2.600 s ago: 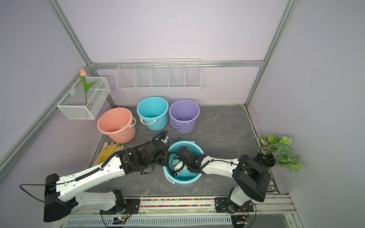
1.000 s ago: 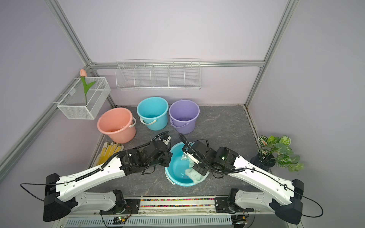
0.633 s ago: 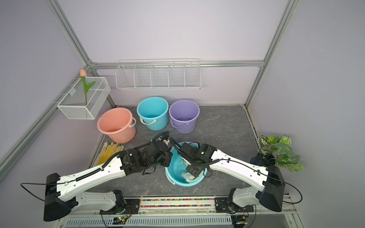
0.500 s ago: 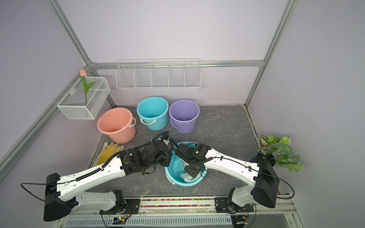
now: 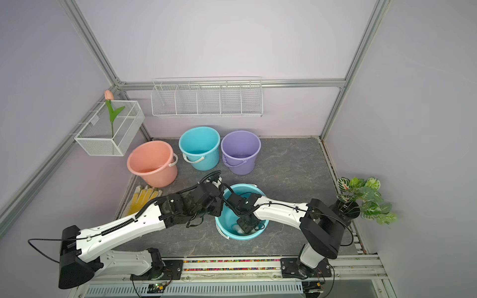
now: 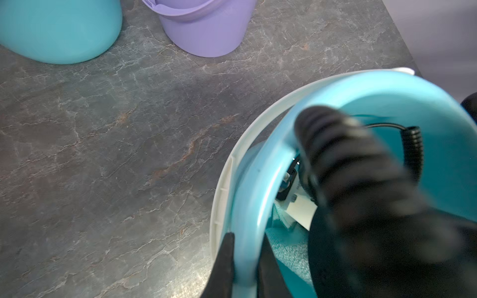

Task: Wipe the inside of the bucket with a cloth
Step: Wipe the dirt from the inside of the bucket.

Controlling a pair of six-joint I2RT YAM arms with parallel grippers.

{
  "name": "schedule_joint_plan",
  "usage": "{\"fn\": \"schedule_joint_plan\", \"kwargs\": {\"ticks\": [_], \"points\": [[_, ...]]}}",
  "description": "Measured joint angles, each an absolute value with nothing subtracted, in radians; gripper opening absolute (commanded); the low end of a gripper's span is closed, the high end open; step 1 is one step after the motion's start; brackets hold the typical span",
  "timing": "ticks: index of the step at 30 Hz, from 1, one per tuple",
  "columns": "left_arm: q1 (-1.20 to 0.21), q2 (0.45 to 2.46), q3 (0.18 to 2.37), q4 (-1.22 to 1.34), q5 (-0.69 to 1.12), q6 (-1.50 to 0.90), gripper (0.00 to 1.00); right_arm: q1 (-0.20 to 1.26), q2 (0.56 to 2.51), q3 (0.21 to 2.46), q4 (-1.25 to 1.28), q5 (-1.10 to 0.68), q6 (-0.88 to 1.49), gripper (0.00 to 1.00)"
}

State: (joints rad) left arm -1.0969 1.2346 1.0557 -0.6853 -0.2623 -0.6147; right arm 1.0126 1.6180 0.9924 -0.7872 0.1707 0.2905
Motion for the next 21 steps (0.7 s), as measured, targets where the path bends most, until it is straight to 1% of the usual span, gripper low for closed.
{"fn": "schedule_joint_plan", "kwargs": {"ticks": [11,17,21], "points": [[-1.093,1.235,1.056,-0.686,-0.284,-0.631,0.00,1.016,1.617,1.002,-0.783,0.171,0.337,0.07],[-1.105,1.233,1.056,-0.657,-0.280,-0.617,0.00,1.009,1.533,1.015,-0.864,0.170,0.370,0.07],[-1.106,1.235,1.056,-0.660,-0.277,-0.608,0.00,1.010,1.428,1.096,-0.949,0.170,0.395,0.07]]}}
